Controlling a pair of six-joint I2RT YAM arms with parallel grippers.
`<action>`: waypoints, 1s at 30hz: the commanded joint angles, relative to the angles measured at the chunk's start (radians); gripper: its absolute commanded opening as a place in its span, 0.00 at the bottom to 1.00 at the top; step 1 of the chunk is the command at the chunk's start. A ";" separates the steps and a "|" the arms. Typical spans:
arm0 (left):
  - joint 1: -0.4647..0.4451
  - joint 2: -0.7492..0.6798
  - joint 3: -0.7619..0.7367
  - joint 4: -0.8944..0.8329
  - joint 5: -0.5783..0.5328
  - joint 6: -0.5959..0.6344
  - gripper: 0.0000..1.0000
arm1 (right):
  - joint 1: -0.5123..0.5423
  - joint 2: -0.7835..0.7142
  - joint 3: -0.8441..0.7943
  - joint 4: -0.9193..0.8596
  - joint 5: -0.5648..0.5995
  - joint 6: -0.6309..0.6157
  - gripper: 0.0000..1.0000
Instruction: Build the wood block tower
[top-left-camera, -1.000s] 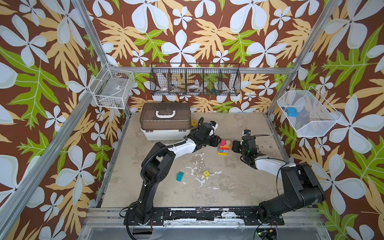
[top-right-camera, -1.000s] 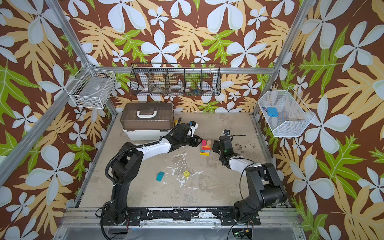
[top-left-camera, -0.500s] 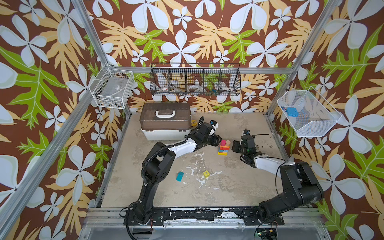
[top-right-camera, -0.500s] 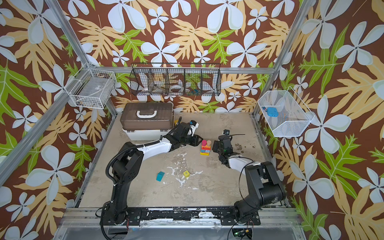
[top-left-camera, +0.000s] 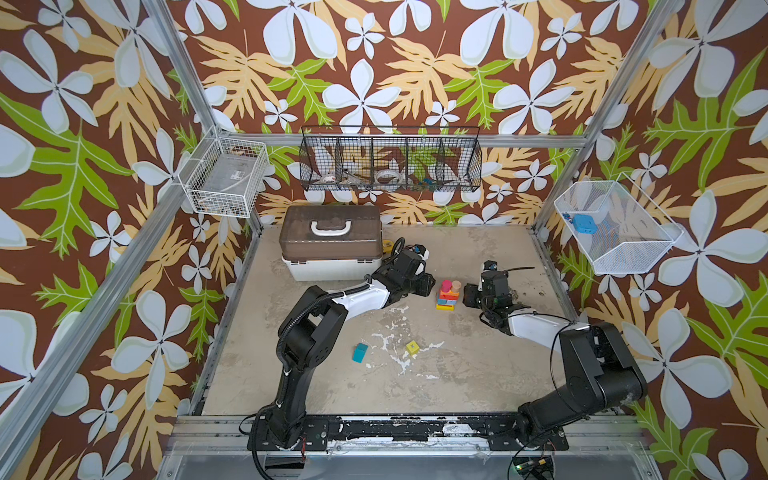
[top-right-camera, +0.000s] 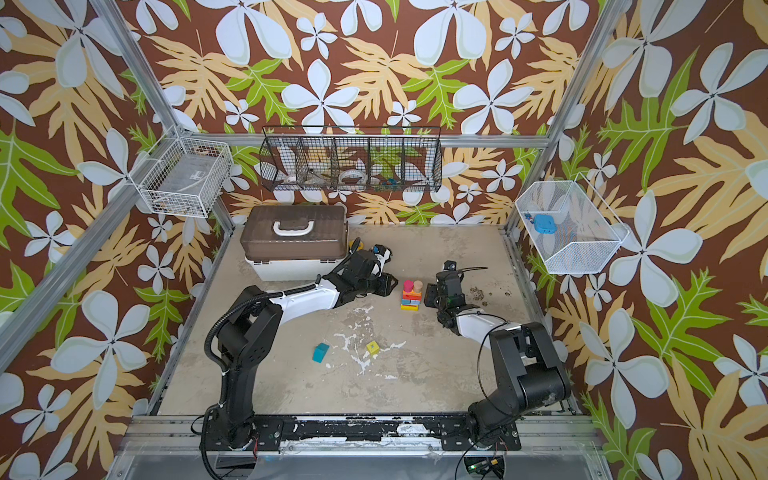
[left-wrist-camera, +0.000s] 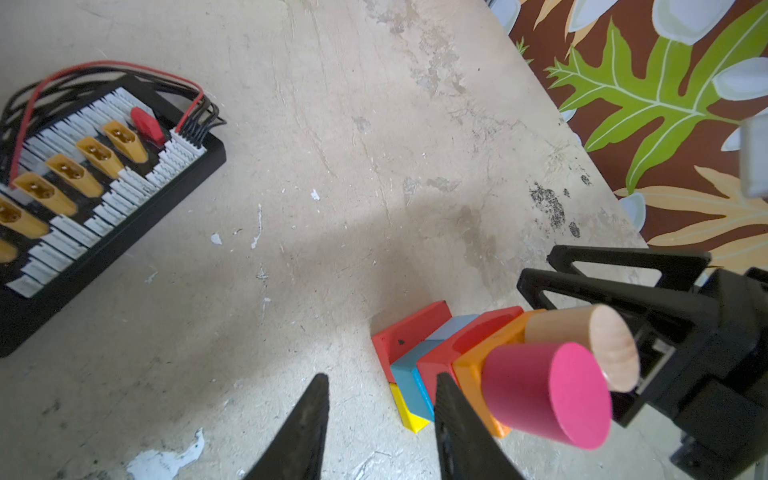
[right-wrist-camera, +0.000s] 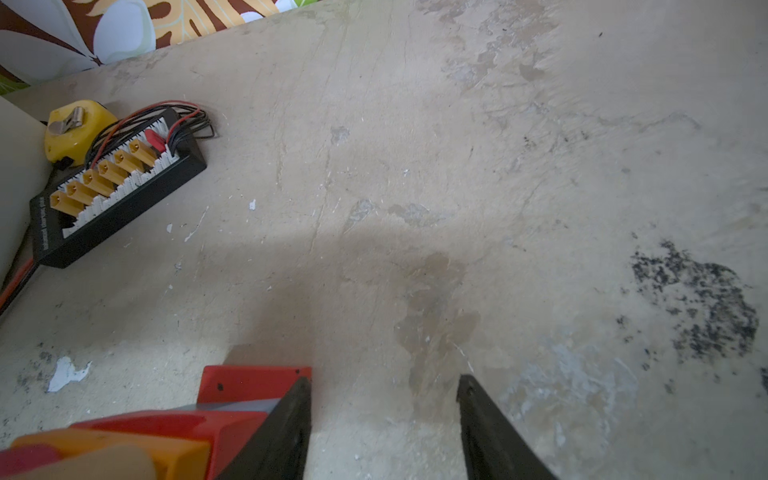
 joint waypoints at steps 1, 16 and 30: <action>0.001 0.010 -0.010 0.033 -0.010 -0.020 0.44 | 0.001 -0.007 -0.005 -0.013 -0.027 -0.004 0.58; 0.002 0.044 -0.006 0.053 0.049 -0.042 0.44 | 0.001 0.022 0.018 -0.014 -0.073 -0.017 0.58; 0.001 0.056 0.000 0.057 0.077 -0.052 0.44 | 0.015 0.033 0.029 -0.018 -0.070 -0.029 0.58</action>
